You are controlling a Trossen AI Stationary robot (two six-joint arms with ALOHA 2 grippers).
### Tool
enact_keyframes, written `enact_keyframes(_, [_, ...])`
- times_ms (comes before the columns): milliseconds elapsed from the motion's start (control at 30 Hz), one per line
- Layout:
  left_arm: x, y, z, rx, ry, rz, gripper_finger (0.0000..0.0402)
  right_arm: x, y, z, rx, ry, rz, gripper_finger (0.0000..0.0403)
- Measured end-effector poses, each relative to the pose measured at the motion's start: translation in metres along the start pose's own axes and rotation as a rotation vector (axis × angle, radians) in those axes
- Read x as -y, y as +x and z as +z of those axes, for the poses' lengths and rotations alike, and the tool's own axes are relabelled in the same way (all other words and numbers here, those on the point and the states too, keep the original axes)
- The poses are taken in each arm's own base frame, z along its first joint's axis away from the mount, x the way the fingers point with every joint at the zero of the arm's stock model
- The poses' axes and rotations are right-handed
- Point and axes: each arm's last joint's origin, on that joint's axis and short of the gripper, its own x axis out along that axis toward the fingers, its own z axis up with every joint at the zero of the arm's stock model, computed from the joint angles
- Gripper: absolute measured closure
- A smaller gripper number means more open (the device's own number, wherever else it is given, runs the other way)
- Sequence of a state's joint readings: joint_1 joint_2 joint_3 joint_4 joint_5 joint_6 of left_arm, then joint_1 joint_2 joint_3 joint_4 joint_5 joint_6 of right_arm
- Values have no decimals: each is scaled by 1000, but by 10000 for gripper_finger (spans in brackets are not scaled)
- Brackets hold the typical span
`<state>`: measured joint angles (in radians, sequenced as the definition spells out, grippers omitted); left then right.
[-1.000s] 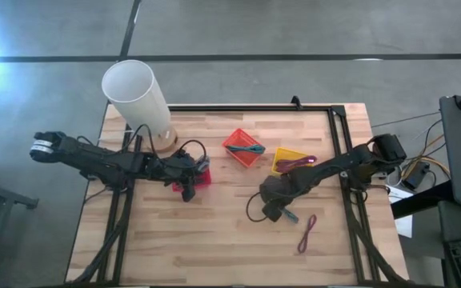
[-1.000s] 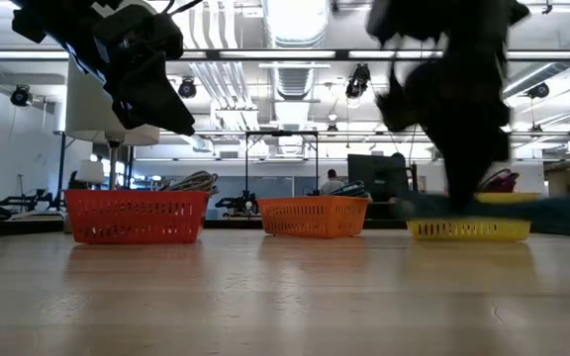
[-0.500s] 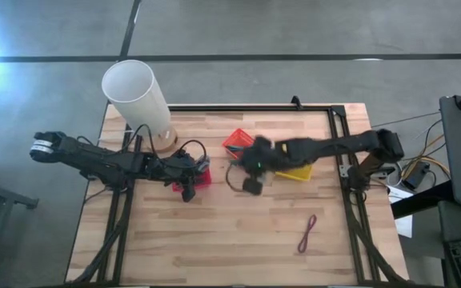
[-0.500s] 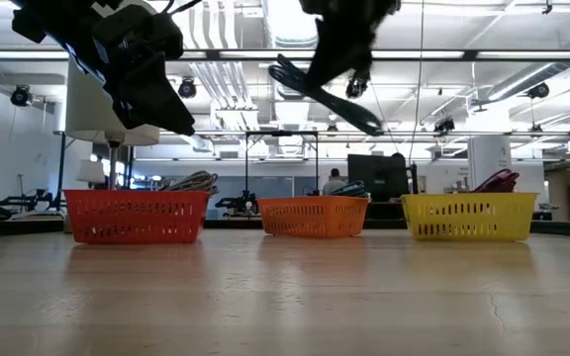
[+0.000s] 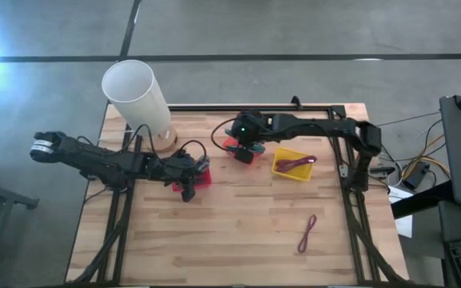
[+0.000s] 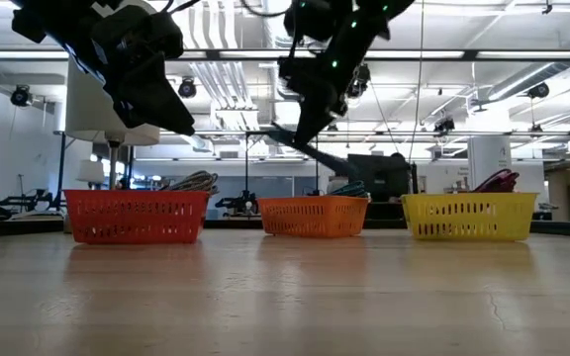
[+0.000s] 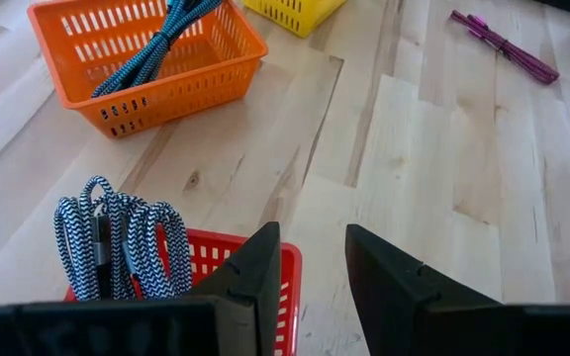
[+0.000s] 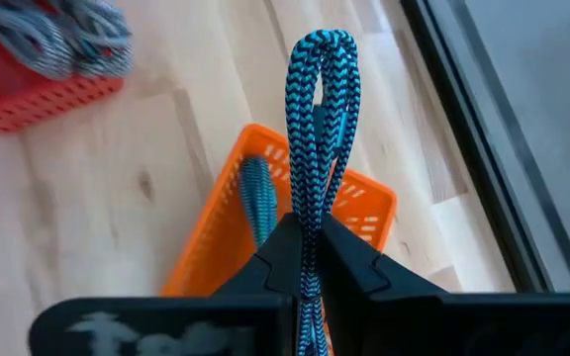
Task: Pick & Place USB Port
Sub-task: Put the black and blue charger cable into the orange bin
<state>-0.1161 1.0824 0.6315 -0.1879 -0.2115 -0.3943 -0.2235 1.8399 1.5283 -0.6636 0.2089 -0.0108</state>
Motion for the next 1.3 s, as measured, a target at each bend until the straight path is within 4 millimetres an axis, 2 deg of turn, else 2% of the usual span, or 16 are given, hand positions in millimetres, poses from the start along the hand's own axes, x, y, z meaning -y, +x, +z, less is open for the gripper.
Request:
enact_keyframes(133, [0, 0, 0, 0, 1, 0, 291, 6, 15, 2, -36, -9, -11, 385])
enact_keyframes(300, [0, 0, 0, 3, 8, 3, 291, 8, 17, 11, -99, -52, -12, 385])
enact_keyframes(467, [-1, 0, 0, 10, 9, 24, 292, 6, 25, 16, -242, -109, 0, 385])
enact_keyframes(700, [-1, 0, 0, 11, 9, 24, 292, 0, 55, 19, -489, -184, 20, 385])
enact_keyframes(967, [-1, 0, 0, 11, 9, 25, 291, -5, 84, 32, -528, -264, 42, 381])
enact_keyframes(1300, [-1, 0, 0, 11, 9, 25, 291, -7, 82, 39, -534, -290, 50, 346])
